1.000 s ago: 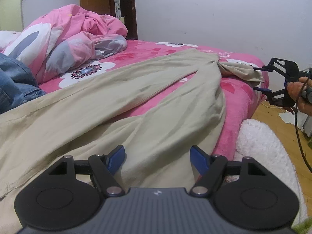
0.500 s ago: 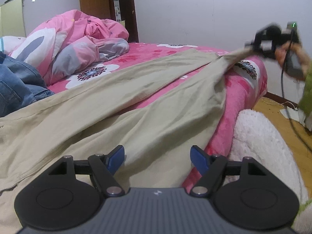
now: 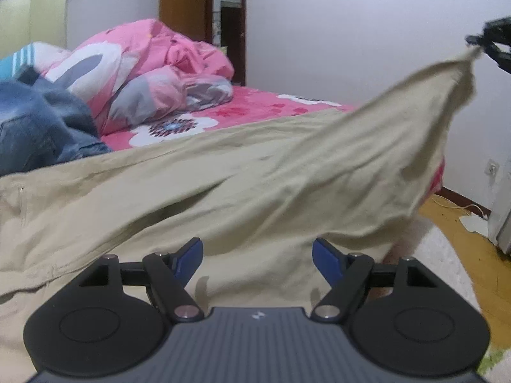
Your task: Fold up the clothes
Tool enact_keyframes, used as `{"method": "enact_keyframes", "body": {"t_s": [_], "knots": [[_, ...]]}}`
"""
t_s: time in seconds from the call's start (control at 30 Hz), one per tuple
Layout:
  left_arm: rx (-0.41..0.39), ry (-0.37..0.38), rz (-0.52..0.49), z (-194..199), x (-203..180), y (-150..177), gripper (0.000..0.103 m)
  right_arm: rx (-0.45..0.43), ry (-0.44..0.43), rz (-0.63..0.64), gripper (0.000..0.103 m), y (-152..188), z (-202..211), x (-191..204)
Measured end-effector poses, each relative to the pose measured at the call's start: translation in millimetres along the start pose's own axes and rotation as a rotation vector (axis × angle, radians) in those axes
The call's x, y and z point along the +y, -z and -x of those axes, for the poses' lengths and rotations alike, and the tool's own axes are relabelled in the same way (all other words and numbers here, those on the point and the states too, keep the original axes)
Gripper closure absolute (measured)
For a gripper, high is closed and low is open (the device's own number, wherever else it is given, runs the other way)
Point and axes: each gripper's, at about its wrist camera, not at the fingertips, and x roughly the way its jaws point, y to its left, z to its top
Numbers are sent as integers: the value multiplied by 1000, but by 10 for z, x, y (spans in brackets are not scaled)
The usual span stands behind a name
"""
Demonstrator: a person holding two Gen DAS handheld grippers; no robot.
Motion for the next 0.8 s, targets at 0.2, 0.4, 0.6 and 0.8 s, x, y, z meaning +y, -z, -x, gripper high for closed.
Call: {"method": "enact_keyframes", "body": {"t_s": [0.2, 0.4, 0.6, 0.8], "knots": [[20, -32, 19, -187, 81, -84, 26, -70, 77, 95, 98, -19, 14, 151], [57, -83, 27, -480, 177, -197, 26, -37, 187, 196, 98, 116, -623, 240], [93, -100, 60, -601, 318, -198, 26, 475, 247, 289, 69, 708, -2458, -97], [100, -113, 57, -607, 336, -188, 26, 630, 163, 58, 59, 828, -2674, -618]]}}
